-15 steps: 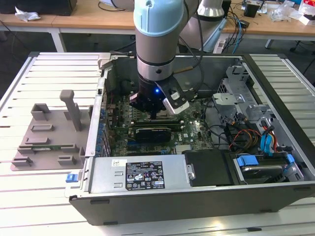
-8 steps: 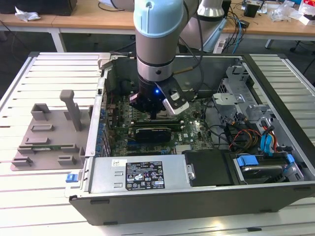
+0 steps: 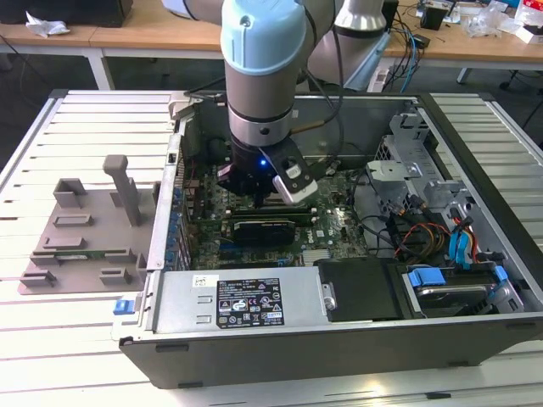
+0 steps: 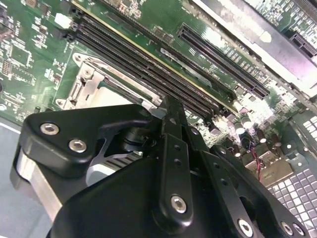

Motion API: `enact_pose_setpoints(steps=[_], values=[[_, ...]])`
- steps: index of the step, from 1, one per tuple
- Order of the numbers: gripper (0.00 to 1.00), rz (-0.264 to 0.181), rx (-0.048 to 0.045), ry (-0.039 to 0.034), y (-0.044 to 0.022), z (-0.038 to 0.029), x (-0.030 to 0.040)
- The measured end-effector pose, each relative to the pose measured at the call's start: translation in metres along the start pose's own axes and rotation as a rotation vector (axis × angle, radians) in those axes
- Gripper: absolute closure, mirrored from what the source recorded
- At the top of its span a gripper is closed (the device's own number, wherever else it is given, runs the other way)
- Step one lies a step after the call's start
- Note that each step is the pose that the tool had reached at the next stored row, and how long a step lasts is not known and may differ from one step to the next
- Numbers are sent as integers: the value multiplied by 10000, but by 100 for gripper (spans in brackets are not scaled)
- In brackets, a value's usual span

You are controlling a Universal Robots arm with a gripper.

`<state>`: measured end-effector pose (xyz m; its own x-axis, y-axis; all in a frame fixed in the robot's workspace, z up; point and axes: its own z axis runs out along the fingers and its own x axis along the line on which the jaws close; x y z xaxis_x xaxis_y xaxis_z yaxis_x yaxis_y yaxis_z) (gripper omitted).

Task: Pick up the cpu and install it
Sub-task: 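Install the second cpu locking lever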

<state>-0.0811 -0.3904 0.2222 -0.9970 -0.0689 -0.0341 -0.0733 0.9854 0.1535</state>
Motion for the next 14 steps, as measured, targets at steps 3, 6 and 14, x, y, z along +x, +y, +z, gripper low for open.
enact_pose_setpoints(steps=[3,6,14], values=[[89,3,-133,-11,-2,32,35],[89,10,-401,-30,-12,97,56],[89,21,-920,-70,-30,187,71]])
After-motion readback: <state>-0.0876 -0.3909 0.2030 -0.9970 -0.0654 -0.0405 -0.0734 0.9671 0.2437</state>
